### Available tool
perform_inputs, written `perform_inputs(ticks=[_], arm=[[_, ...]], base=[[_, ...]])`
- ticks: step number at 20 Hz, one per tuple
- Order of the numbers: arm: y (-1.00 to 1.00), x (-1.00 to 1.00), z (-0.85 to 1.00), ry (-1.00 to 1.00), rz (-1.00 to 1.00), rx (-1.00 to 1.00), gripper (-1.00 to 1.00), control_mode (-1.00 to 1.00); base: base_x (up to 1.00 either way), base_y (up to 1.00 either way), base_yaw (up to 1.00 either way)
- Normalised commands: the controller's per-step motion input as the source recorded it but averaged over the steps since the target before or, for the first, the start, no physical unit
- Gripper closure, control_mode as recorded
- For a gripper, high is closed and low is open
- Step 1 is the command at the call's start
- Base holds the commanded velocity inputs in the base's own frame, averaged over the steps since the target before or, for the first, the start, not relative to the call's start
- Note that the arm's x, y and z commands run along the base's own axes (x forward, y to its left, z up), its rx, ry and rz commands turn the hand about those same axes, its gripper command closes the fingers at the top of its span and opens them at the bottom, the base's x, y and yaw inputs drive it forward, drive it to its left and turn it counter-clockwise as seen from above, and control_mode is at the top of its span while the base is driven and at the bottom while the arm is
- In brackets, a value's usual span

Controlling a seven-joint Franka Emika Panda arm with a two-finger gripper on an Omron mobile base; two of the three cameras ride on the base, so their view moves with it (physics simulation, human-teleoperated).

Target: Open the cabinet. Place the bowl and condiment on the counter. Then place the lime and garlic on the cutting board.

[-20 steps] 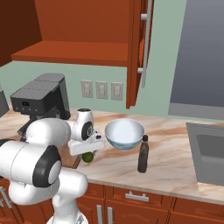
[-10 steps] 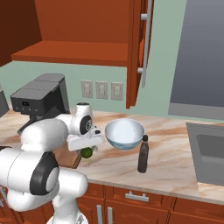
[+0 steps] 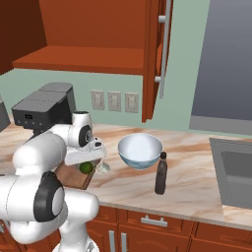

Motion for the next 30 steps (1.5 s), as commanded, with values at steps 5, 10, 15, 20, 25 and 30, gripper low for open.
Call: perform_inputs(ticks=[5, 10, 15, 20, 25, 30], arm=[[0.44, 0.19, 0.04, -0.05, -0.01, 0.00, 1.00, -1.00], [0.25, 0.35, 0.00, -0.04, 0.00, -0.02, 1.00, -1.00], [0.17, 0.36, 0.00, -0.05, 0.00, -0.01, 1.00, -1.00], [0.25, 0.30, 0.00, -0.04, 0.00, 0.00, 1.00, -1.00], [0.06, 0.03, -0.03, -0.03, 0.00, 0.00, 1.00, -1.00], [0.00, 0.00, -0.16, -0.01, 0.00, 0.00, 1.00, -1.00]], base=[[0.00, 0.00, 0.00], [0.00, 0.00, 0.00], [0.00, 0.00, 0.00], [0.00, 0.00, 0.00], [0.00, 0.00, 0.00], [0.00, 0.00, 0.00]])
